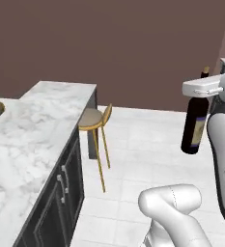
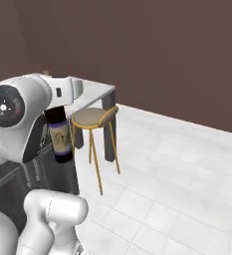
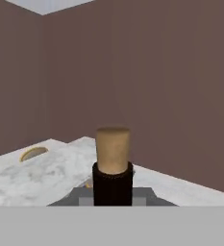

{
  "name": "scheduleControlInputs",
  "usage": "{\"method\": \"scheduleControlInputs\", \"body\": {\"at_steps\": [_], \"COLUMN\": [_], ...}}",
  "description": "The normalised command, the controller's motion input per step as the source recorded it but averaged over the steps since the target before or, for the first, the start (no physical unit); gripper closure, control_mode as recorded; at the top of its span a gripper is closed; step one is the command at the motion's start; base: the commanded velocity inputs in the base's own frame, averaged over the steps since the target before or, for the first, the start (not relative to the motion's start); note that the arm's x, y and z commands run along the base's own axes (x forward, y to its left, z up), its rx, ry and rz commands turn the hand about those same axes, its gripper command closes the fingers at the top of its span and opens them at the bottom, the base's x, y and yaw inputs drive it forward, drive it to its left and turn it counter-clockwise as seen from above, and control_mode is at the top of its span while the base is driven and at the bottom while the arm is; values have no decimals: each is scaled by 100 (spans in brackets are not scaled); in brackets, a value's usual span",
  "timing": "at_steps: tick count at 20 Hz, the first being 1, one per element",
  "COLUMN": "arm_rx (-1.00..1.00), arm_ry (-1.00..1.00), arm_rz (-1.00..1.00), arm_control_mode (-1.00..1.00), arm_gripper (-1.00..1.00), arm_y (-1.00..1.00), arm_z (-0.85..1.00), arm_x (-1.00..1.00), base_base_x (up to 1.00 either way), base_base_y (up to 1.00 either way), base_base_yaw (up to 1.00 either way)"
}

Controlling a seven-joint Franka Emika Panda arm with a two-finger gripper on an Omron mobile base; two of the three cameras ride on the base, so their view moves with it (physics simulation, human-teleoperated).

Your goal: Get the candle and the wine from the cabinet and move them to the dining counter.

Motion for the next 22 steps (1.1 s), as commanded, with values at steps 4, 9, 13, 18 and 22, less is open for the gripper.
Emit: {"method": "scheduleControlInputs", "body": {"at_steps": [4, 9, 13, 18, 22], "arm_rx": [0, 0, 0, 0, 0], "arm_ry": [0, 0, 0, 0, 0], "arm_rz": [0, 0, 0, 0, 0], "arm_control_mode": [100, 100, 100, 100, 100], "arm_gripper": [100, 100, 100, 100, 100], "arm_y": [0, 0, 0, 0, 0], "arm_z": [0, 0, 0, 0, 0], "arm_x": [0, 0, 0, 0, 0], "base_base_x": [2, 0, 3, 27, 43], "base_base_y": [-2, -54, -66, -87, -93], "base_base_yaw": [81, 43, 32, 43, 47]}}
